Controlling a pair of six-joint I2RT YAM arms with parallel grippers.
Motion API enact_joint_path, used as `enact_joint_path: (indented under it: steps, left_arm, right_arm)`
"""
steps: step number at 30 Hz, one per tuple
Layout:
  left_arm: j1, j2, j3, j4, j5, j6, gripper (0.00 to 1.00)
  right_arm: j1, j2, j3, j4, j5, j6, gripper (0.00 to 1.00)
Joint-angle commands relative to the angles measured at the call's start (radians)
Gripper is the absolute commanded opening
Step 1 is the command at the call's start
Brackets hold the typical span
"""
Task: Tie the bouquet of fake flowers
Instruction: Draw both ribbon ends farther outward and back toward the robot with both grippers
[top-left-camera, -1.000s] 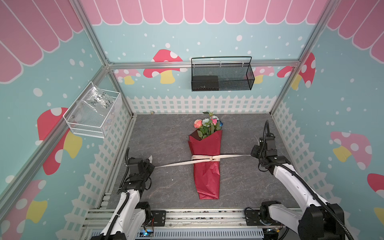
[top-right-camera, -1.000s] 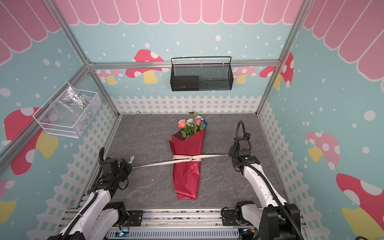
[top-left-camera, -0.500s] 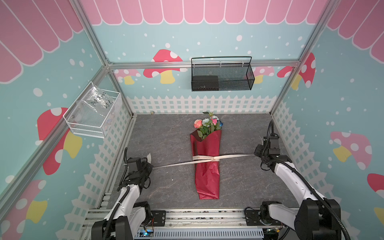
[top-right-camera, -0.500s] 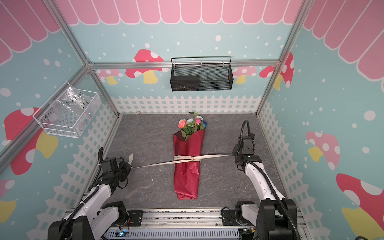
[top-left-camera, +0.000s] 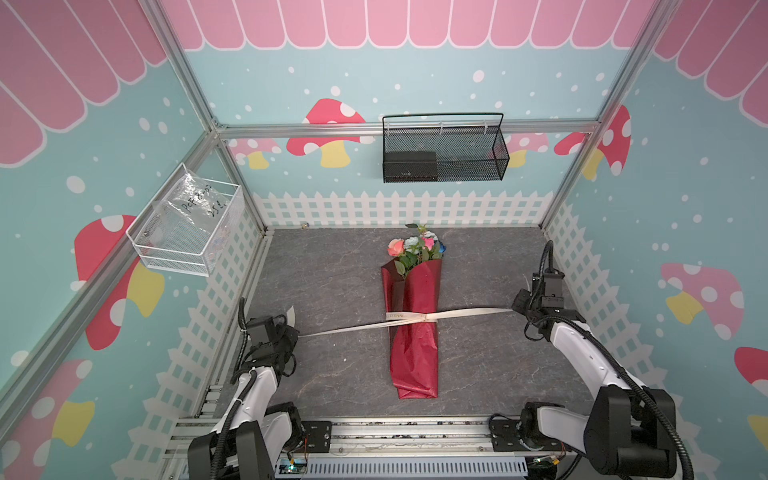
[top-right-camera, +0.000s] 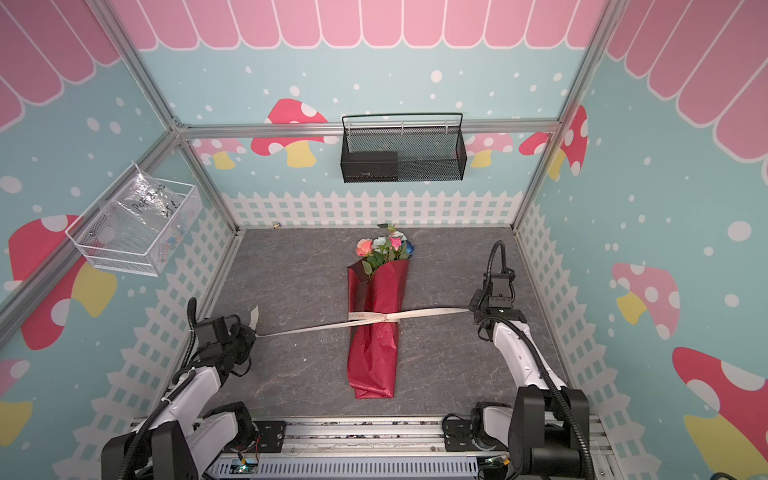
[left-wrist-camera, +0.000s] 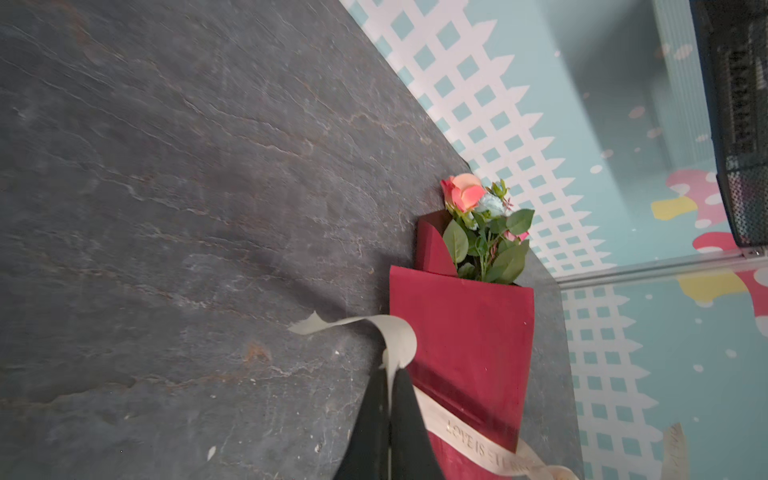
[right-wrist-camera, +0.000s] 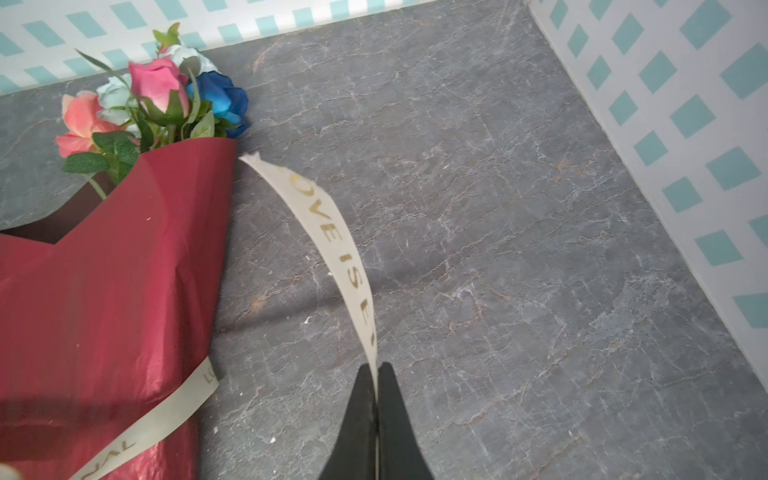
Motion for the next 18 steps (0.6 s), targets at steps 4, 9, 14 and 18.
enact_joint_path:
  steps: [4,9,14,18]
  left_arm:
    - [0.07,0.036,-0.016,0.001,0.005,0.025,0.0]
    - [0.127,0.065,-0.052,0.022,0.013,0.015,0.0]
    - [0.185,0.026,-0.099,-0.008,0.011,-0.017,0.0]
    - [0.244,0.021,-0.157,-0.012,0.031,-0.051,0.0]
  right_arm:
    - [-0.072,0.05,-0.035,0.094,-0.036,0.006,0.0]
    - [-0.137,0.077,-0.056,0.135,-0.074,0.0,0.0]
    - [-0.191,0.071,-0.076,0.153,-0.108,-0.011,0.0]
    - [-0.217,0.079,-0.087,0.167,-0.129,-0.025,0.0]
